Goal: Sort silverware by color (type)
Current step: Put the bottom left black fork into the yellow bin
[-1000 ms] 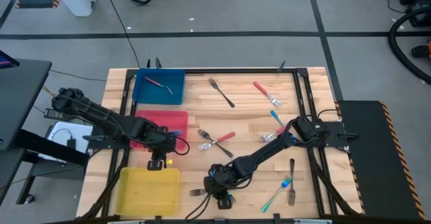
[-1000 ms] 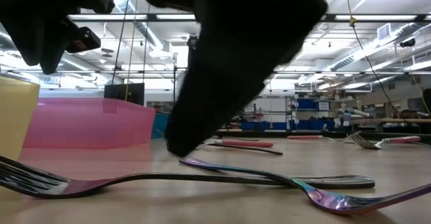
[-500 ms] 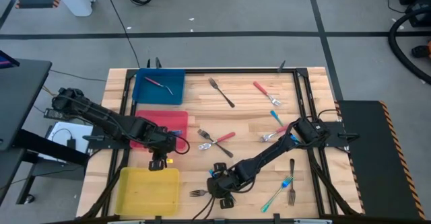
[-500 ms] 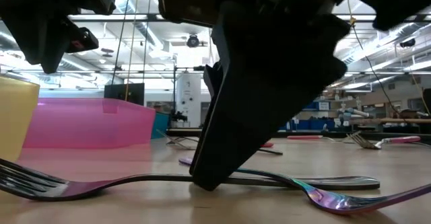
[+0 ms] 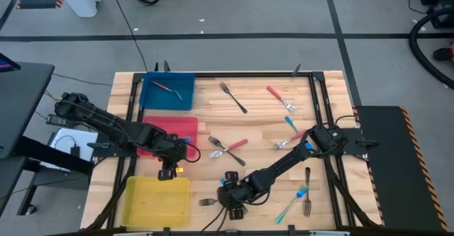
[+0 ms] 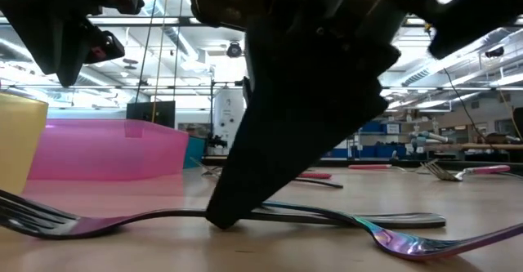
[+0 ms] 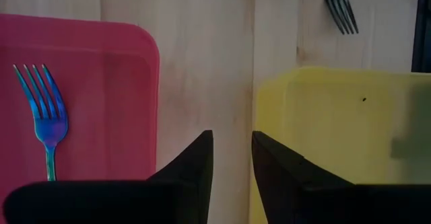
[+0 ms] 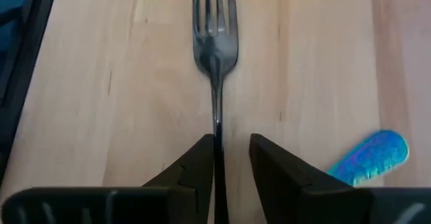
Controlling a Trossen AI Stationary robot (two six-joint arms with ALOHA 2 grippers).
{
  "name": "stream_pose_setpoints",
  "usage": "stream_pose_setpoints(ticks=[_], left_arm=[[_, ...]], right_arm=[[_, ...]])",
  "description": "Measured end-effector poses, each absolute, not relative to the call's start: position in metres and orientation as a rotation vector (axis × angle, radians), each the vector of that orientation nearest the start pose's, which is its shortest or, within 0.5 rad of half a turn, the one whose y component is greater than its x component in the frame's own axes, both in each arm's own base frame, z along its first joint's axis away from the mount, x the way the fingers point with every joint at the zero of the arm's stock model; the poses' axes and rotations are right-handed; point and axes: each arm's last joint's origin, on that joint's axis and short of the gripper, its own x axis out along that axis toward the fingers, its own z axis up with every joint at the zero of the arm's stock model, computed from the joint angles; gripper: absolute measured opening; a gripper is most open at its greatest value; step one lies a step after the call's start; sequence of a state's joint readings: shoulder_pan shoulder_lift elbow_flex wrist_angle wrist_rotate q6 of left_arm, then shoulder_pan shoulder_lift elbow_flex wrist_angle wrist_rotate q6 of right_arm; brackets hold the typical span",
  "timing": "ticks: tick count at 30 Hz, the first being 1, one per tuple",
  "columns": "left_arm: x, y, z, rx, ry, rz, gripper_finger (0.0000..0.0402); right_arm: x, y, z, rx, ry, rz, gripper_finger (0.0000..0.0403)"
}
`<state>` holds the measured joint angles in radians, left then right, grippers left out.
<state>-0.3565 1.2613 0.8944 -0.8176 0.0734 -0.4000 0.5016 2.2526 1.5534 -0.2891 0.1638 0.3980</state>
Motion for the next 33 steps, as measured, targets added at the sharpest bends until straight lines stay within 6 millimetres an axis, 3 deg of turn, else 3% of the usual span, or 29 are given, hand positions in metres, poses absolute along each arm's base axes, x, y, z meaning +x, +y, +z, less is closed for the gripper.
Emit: stream_pose_setpoints(ticks=[6,16,33], left_arm=[[0.212,-0.081,0.234,-0.158,1.226,-0.151,0.0103],[0.212,-0.081,0.234,-0.164,1.219,-0.149,0.0103],[0.212,-0.082,0.234,-0.165,1.217,-0.149,0.0103]], right_arm=[[0.414,0.219,0.100,0.064,1.005,0.120,0.0075],[0.414,0.218,0.099,0.066,0.998,0.094,0.0012],[0.426,0.216,0.140,0.076,0.873,-0.009,0.0011]])
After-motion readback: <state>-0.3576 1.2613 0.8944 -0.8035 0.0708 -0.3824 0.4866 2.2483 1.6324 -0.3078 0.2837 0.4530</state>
